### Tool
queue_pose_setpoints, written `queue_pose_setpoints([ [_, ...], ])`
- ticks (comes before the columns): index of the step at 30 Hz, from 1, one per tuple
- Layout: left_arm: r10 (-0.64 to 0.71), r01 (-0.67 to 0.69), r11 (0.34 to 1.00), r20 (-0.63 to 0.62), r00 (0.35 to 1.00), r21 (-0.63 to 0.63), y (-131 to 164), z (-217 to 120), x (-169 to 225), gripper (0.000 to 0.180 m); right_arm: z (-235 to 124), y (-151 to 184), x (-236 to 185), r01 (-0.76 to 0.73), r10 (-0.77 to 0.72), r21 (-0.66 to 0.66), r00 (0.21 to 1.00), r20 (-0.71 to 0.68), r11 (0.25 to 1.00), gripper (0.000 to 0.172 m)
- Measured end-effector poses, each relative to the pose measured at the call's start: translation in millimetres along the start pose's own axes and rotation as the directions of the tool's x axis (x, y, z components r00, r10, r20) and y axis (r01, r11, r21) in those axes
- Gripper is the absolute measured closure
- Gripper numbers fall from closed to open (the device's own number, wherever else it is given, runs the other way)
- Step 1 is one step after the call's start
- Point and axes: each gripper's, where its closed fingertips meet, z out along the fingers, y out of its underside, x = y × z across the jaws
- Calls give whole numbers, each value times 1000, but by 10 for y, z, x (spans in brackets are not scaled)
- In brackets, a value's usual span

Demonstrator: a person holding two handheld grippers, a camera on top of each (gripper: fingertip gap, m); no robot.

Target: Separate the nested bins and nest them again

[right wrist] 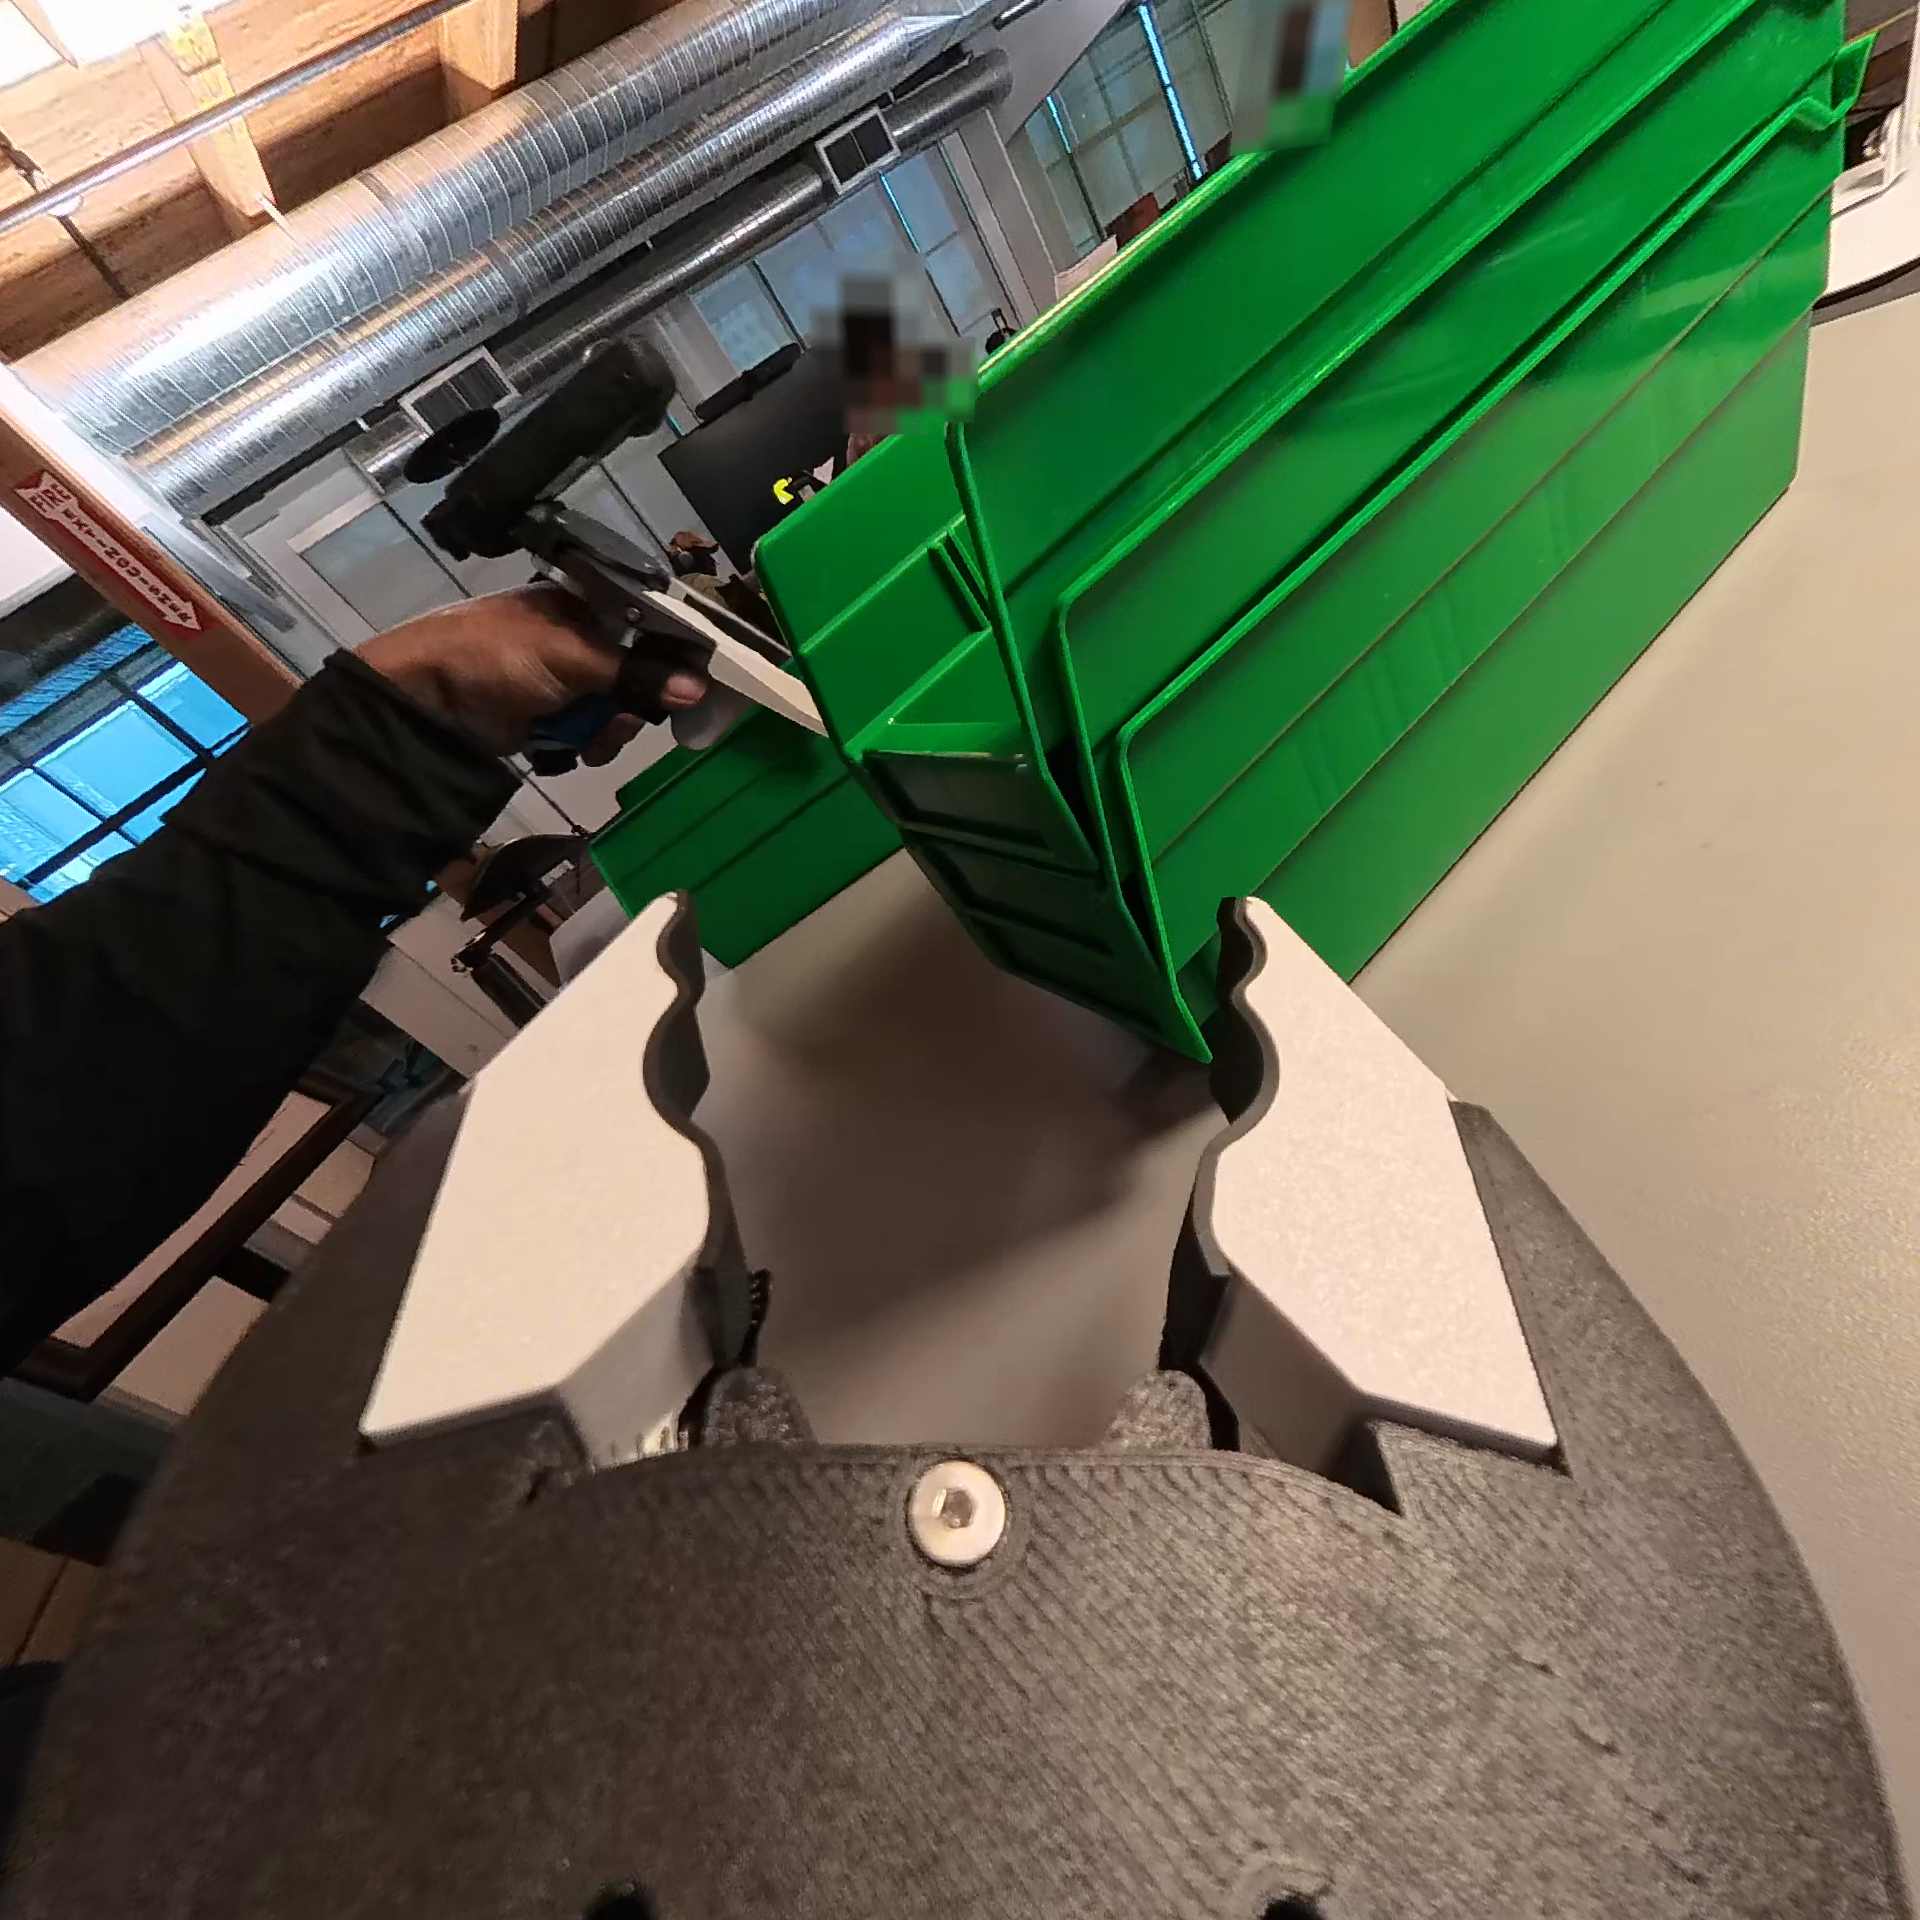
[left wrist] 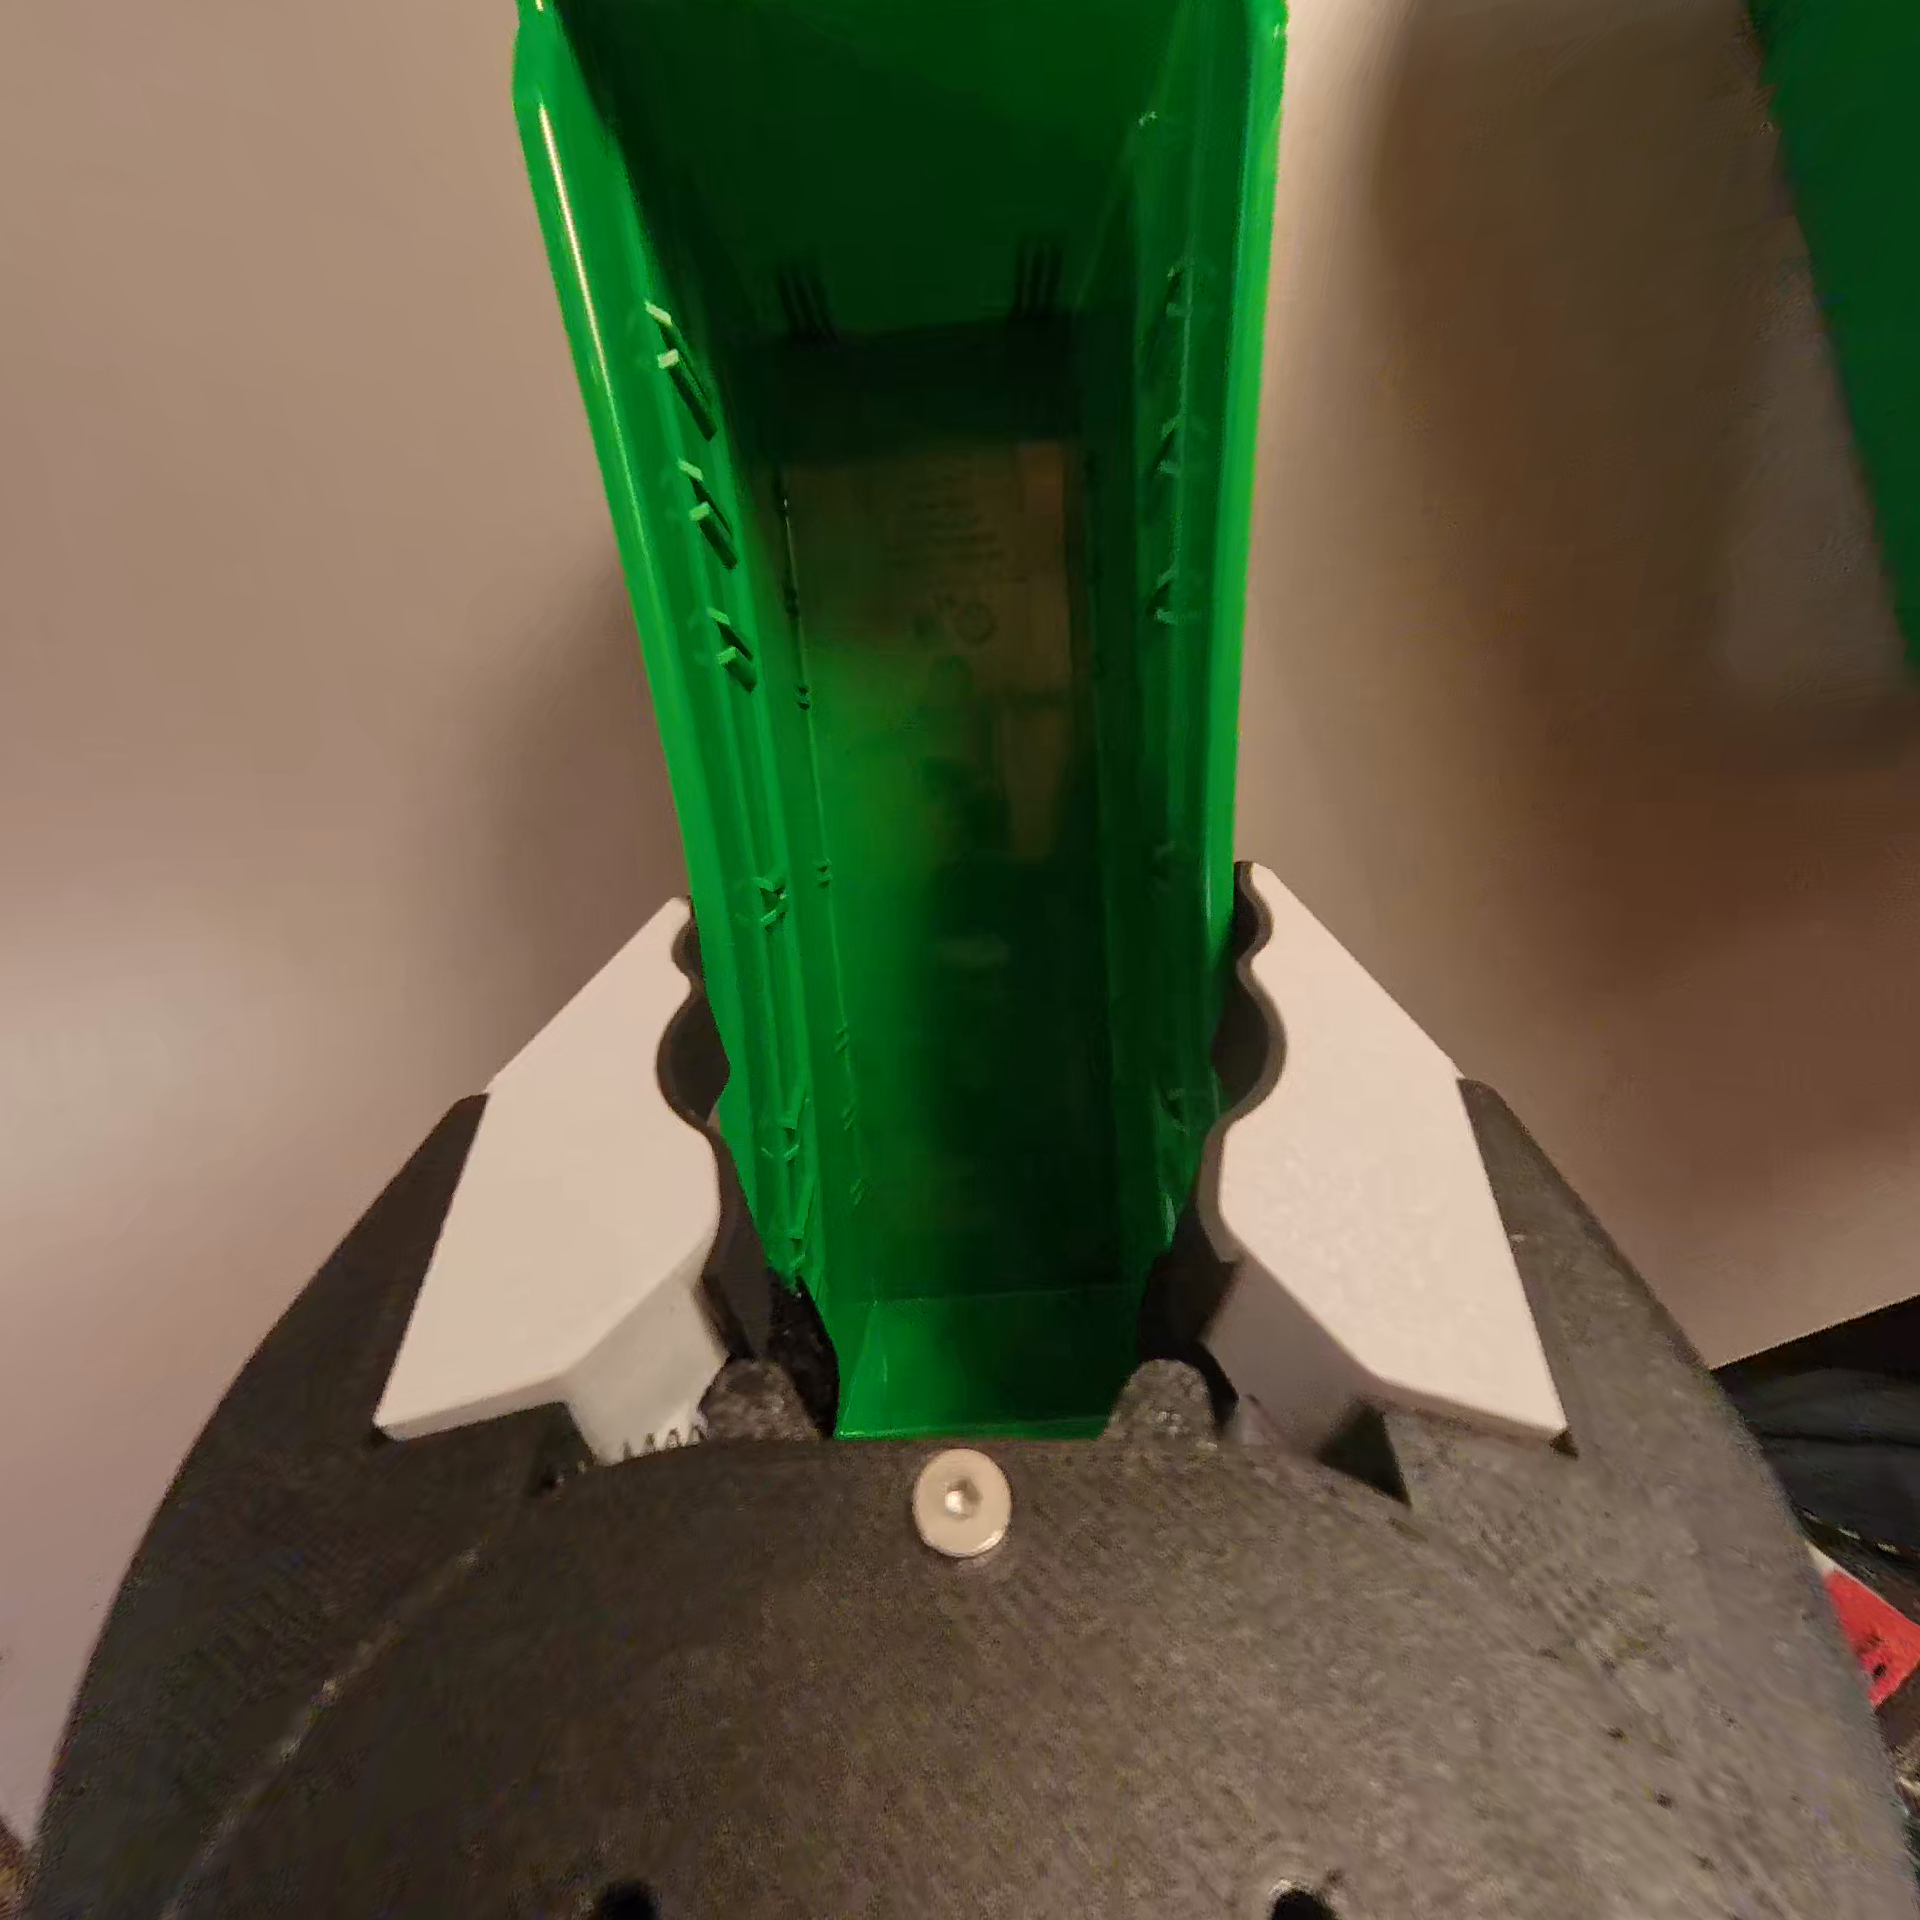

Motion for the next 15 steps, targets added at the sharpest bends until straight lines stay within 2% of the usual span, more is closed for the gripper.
queue_pose_setpoints([
  [5, -56, 74, 988, -135, 989, 134, -224, -300, 330, 86, 1, -1, 2, -5, 5, 0, 1000, 2, 1000, 72],
  [10, -94, 180, 932, -270, 958, 316, -680, -980, 771, 87, 2, 0, 6, -8, 8, -2, 1000, 1, 1000, 72],
  [15, -104, 324, 850, -472, 876, 415, -1202, -1600, 1455, 84, -1, -4, 8, -14, 14, 1, 1000, 4, 1000, 72],
])
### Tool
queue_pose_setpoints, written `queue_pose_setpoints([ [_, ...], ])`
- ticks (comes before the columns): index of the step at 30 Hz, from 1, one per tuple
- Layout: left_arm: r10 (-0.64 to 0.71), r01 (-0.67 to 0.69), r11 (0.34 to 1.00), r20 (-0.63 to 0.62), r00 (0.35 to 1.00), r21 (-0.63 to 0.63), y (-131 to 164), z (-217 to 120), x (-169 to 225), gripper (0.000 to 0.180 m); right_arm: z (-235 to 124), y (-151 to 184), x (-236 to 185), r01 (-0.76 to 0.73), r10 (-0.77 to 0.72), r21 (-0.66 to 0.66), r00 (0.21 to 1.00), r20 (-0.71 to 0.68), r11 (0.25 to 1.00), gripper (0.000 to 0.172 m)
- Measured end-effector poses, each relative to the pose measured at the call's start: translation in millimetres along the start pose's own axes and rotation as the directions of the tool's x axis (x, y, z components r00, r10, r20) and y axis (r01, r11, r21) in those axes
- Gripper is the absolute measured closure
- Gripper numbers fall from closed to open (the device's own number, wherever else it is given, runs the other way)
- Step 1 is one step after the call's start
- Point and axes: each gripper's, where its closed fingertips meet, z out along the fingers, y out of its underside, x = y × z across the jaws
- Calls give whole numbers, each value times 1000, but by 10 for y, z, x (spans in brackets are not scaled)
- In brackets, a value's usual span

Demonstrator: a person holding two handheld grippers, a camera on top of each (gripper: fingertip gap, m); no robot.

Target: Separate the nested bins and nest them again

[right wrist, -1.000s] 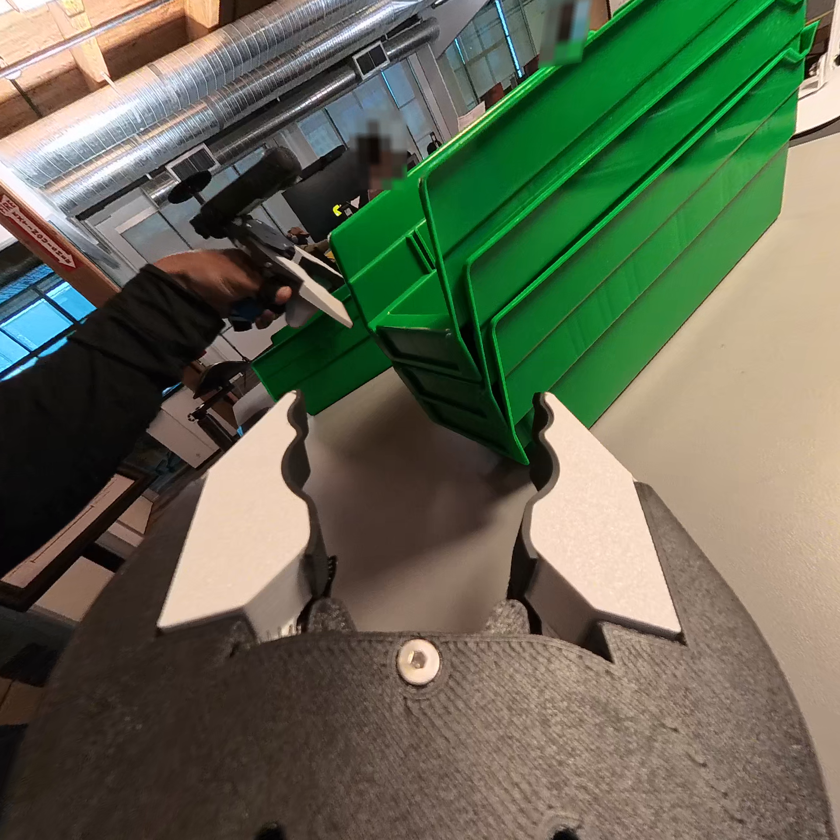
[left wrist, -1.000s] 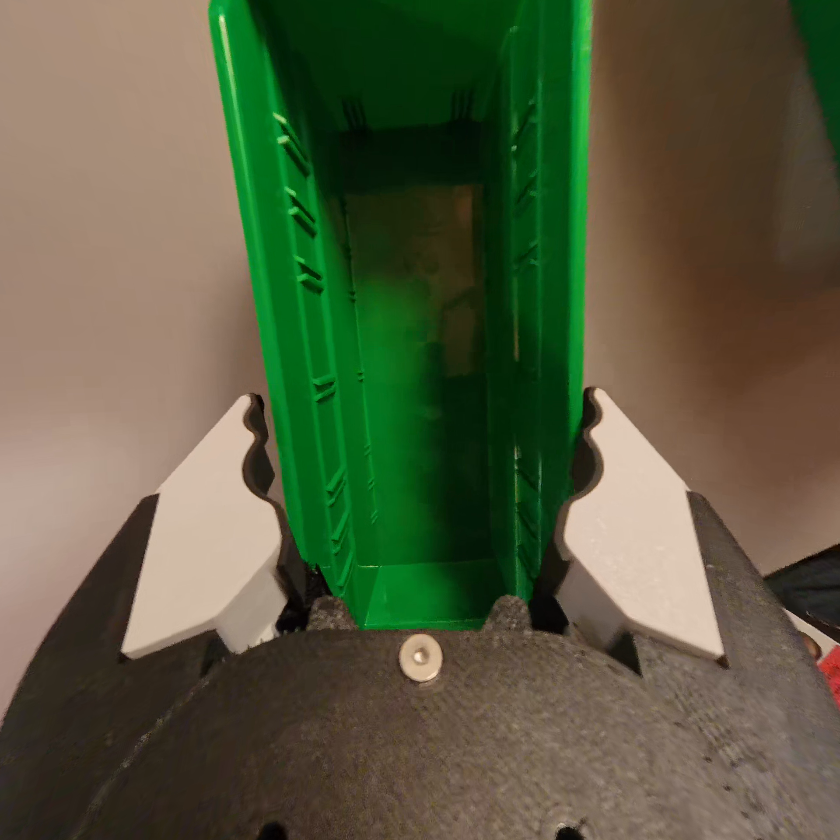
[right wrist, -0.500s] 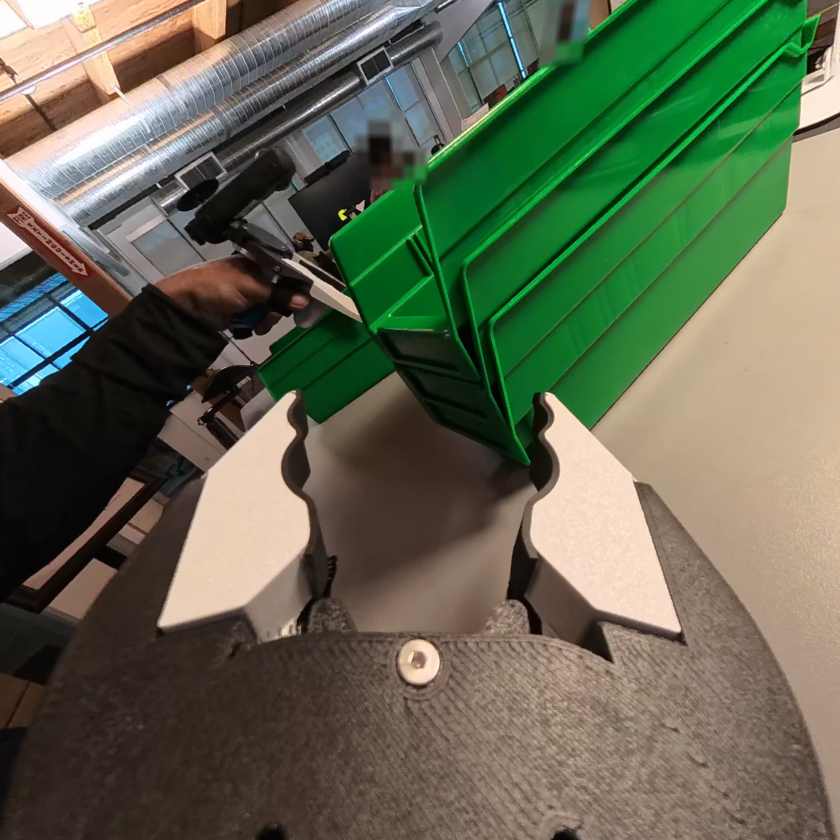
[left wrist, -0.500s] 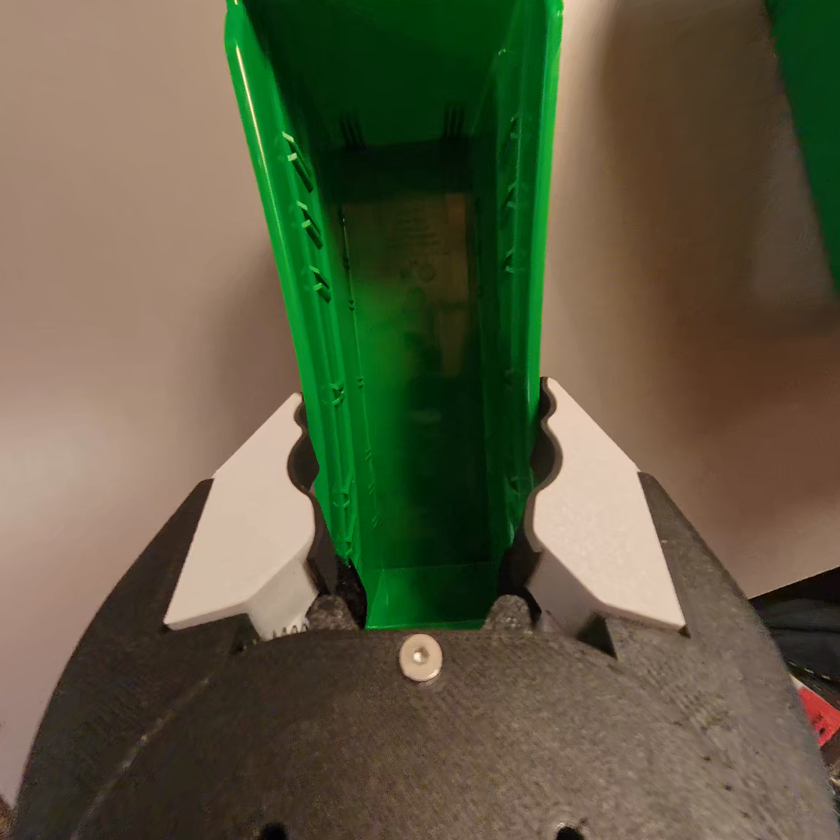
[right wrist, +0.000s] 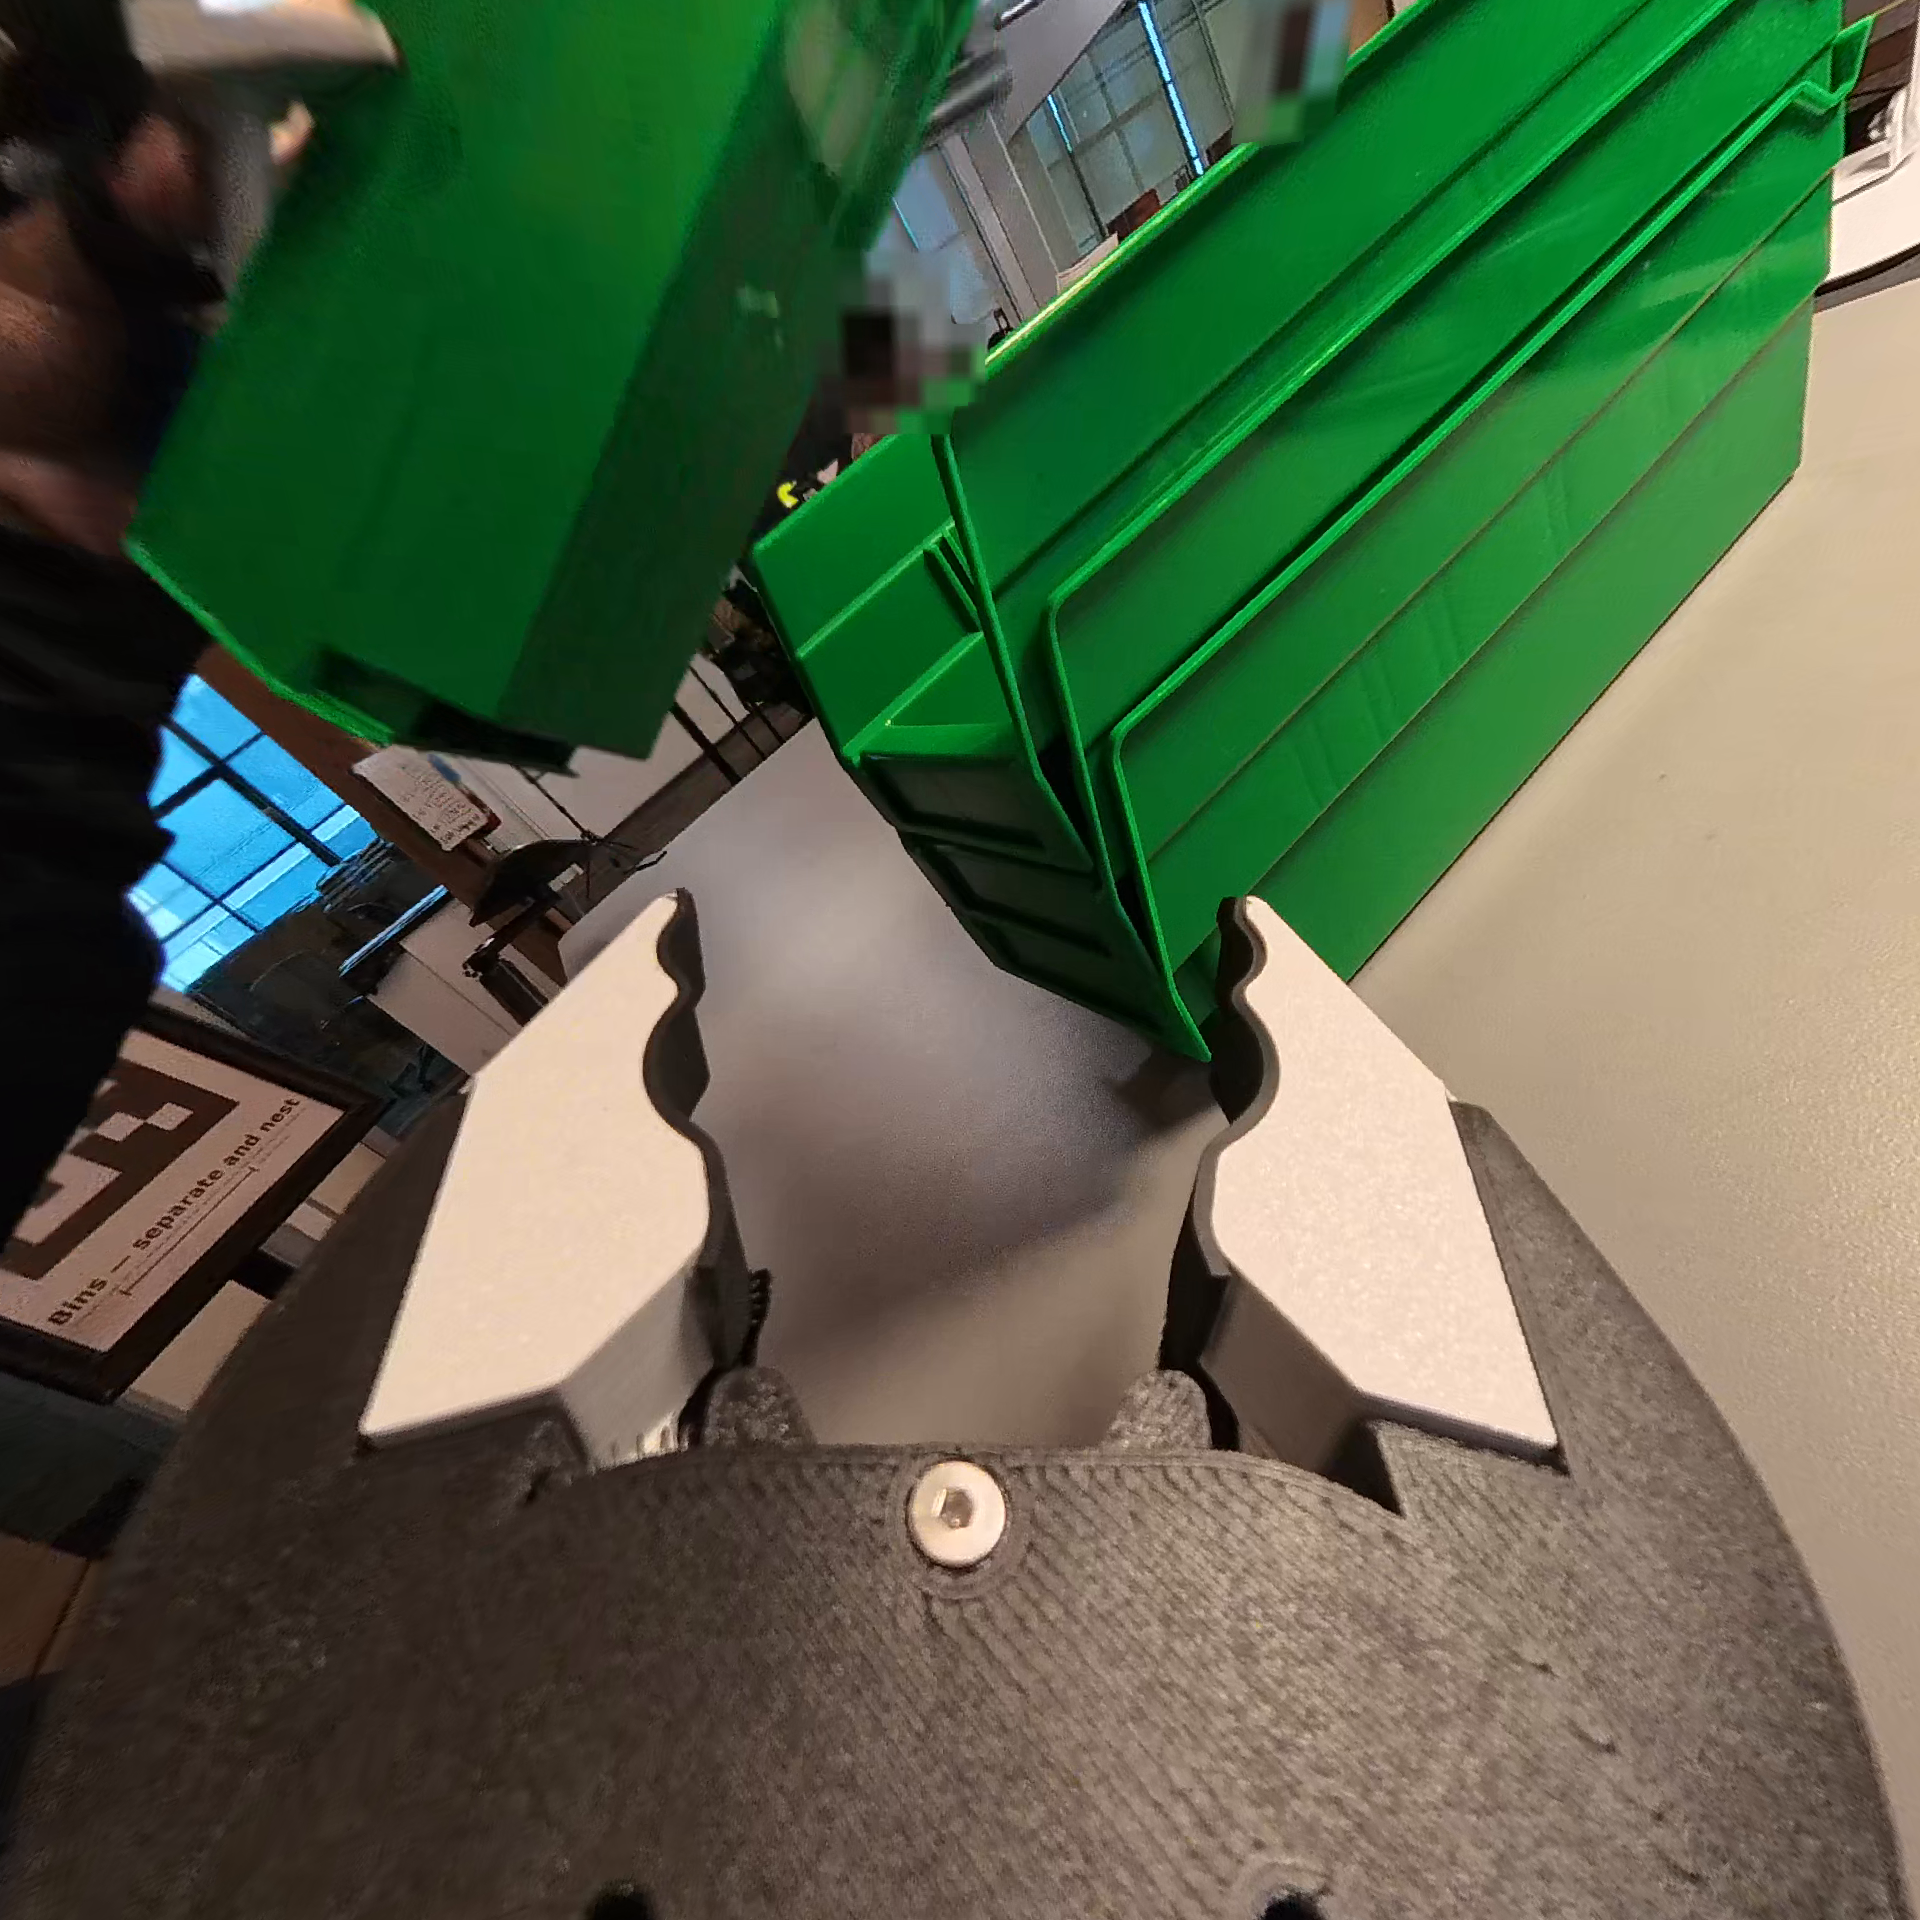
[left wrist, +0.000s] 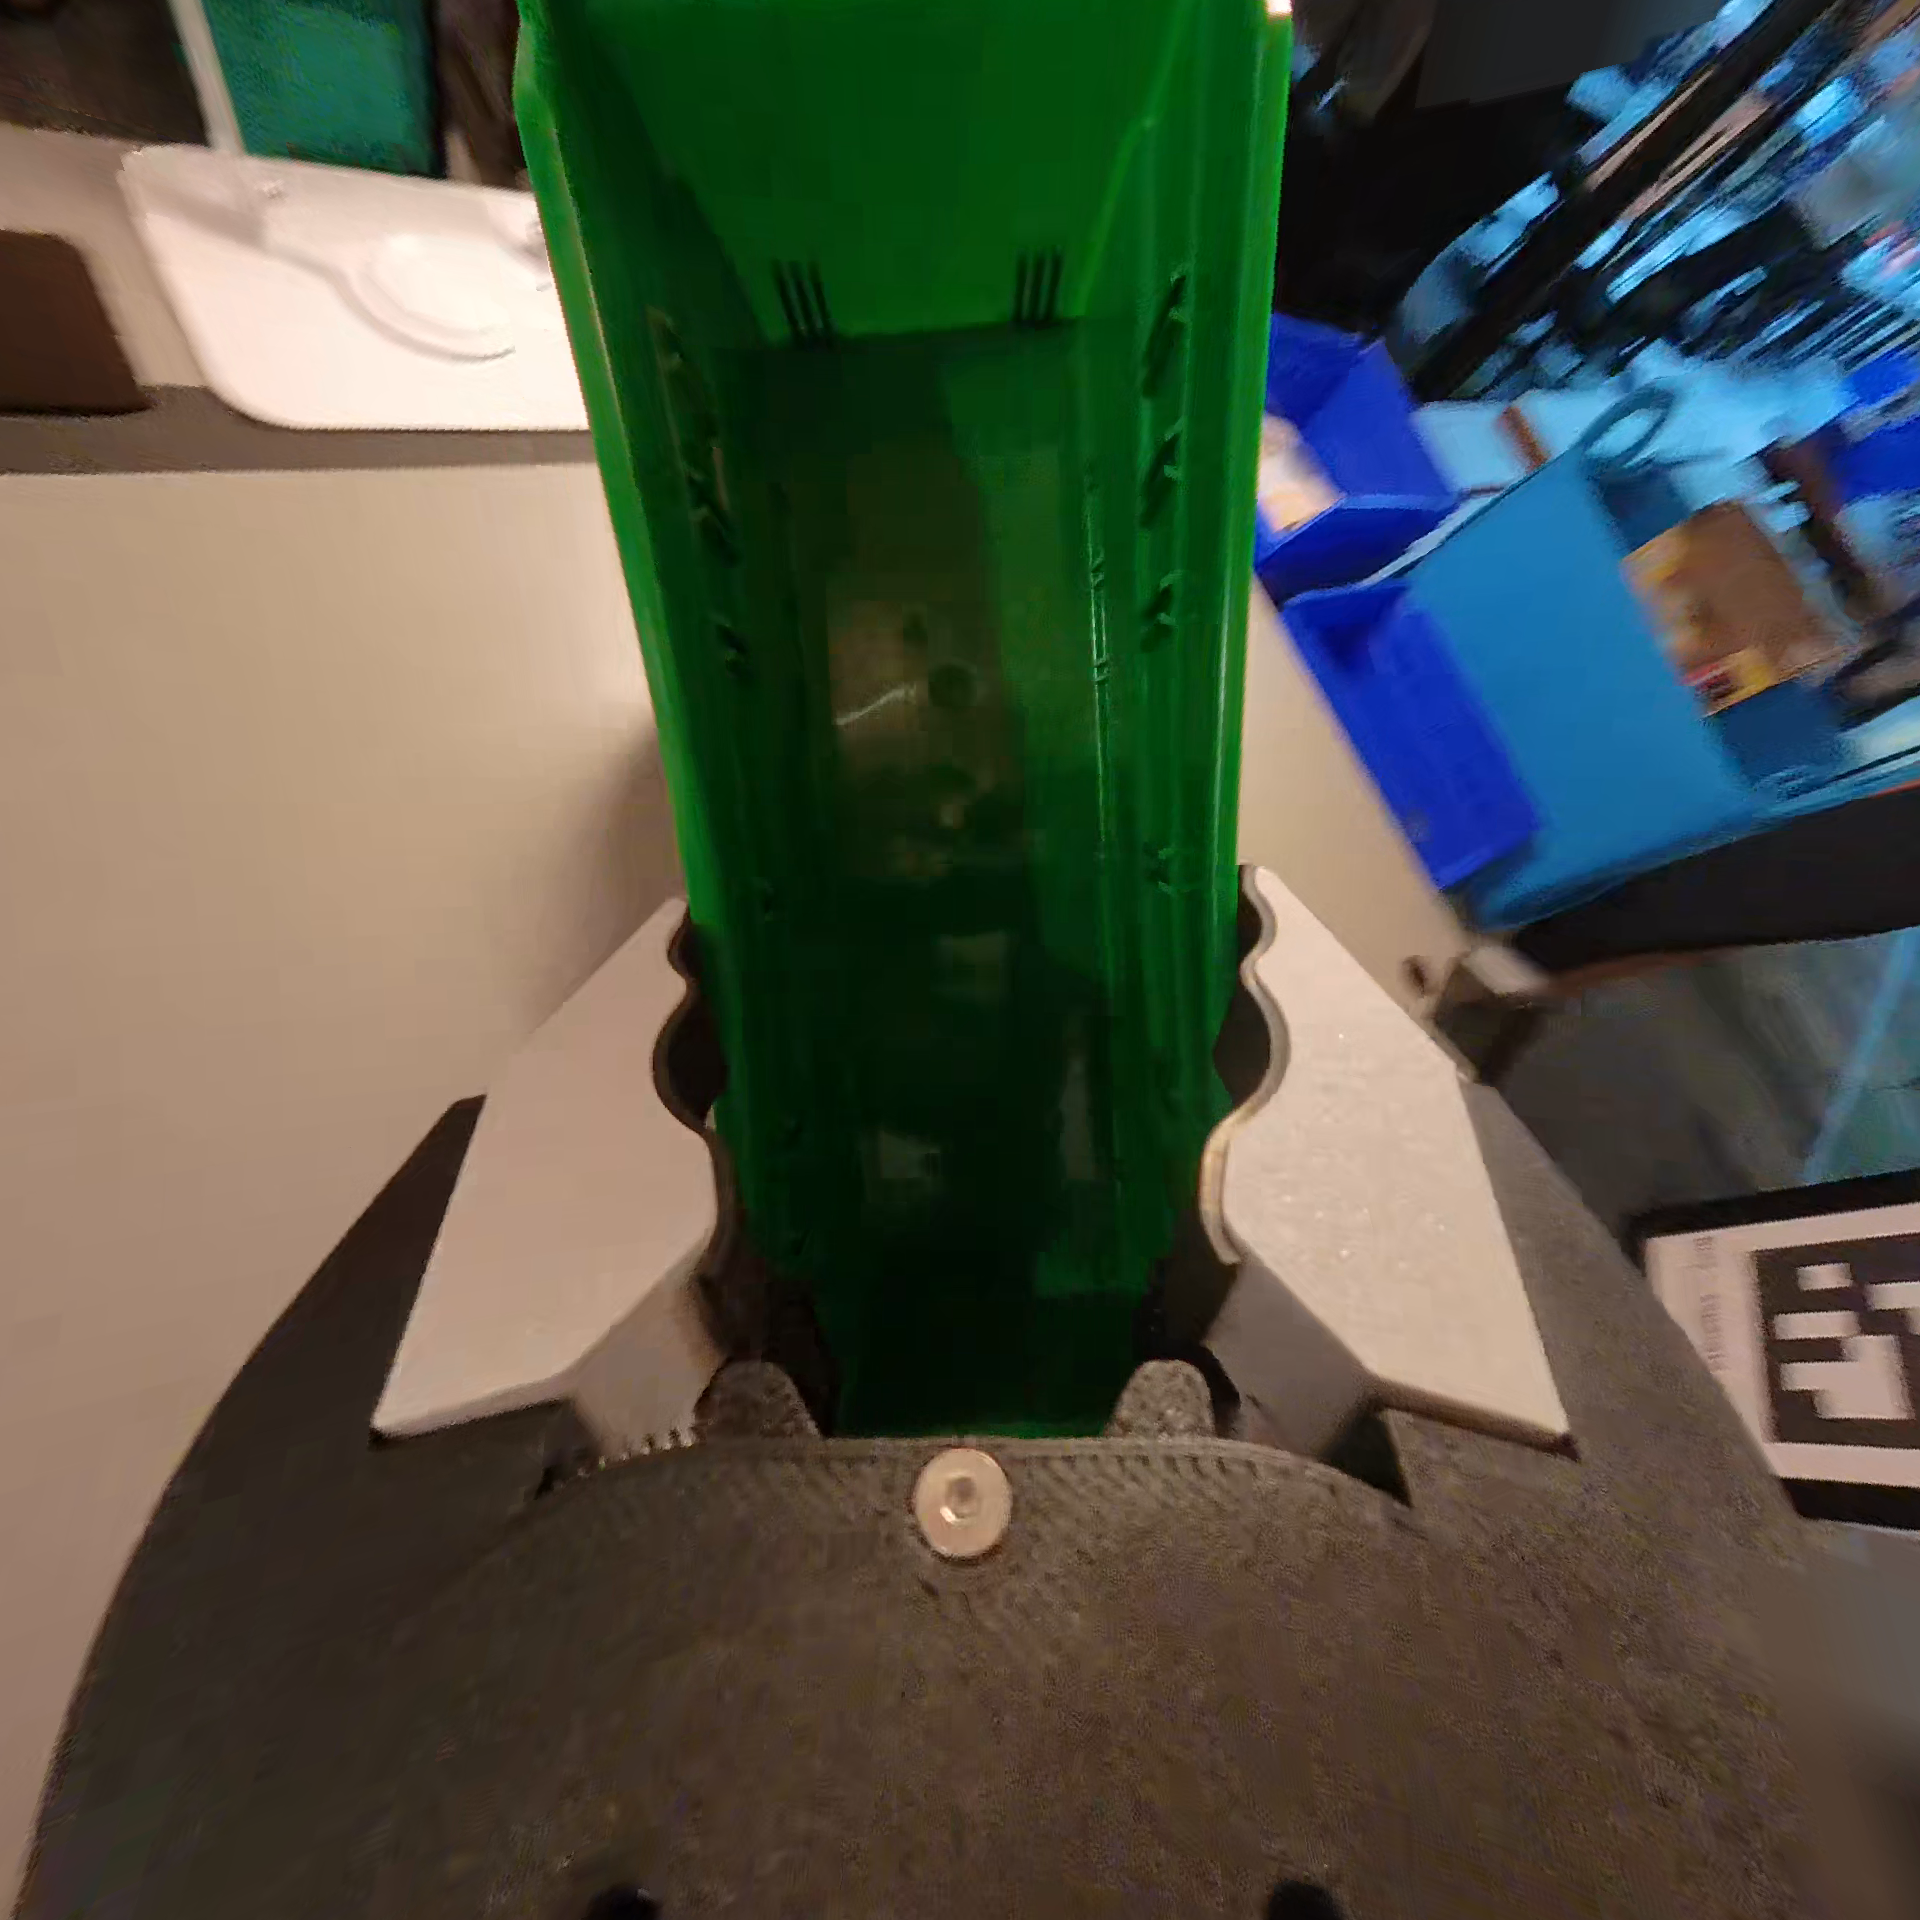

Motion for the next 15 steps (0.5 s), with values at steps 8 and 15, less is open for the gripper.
queue_pose_setpoints([
  [8, -144, 147, 989, -98, 985, 31, -242, 685, 691, 81, -22, -12, -26, 5, -5, 14, 1000, 11, 1000, 72],
  [15, -188, 187, 982, 123, 975, 23, -256, 1194, 433, 79, -14, -8, -15, -27, 27, 5, 999, 27, 1000, 72],
])
